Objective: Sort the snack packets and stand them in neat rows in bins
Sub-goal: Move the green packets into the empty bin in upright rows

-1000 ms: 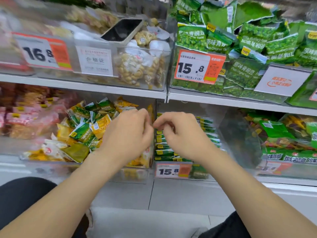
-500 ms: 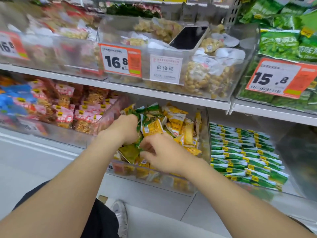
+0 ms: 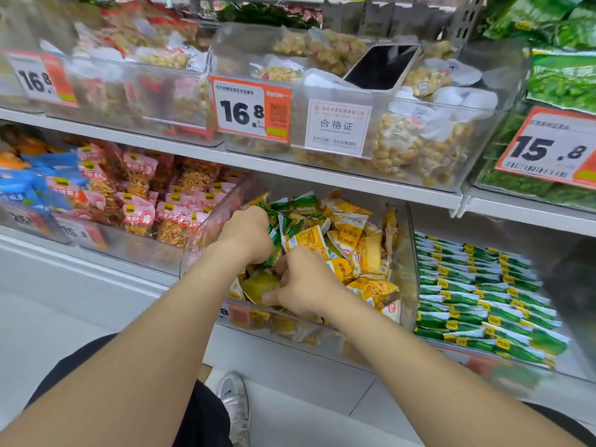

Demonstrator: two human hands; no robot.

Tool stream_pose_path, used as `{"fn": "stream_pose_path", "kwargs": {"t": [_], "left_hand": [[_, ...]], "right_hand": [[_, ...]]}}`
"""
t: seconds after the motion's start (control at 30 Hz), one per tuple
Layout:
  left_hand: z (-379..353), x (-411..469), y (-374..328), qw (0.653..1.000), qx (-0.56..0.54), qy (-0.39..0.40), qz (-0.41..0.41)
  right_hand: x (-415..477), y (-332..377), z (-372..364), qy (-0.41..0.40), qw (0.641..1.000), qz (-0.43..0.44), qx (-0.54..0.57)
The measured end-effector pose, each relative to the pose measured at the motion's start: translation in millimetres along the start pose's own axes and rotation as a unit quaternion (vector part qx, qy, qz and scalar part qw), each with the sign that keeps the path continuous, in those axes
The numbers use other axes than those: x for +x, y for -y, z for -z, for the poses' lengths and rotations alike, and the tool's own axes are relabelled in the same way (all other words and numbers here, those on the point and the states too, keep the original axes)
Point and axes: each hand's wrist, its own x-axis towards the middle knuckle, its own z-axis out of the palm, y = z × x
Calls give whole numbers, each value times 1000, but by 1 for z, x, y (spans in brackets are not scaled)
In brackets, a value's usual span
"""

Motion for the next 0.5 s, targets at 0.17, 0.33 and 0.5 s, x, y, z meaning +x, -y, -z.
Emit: {"fn": "stream_pose_path", "kwargs": {"t": [0.17,0.33,0.5], "left_hand": [[12,-11,-6,997,-71,-34,10],[23,-26,-12,974,-224,-22,12],[31,-61,-33,939,-343,29,-12]], "right_hand": [[-16,-1,39,-39,998,0,47],[-44,-13,78,-123,979,-12,162],[-60,-26,90,-248,957,18,152]]}}
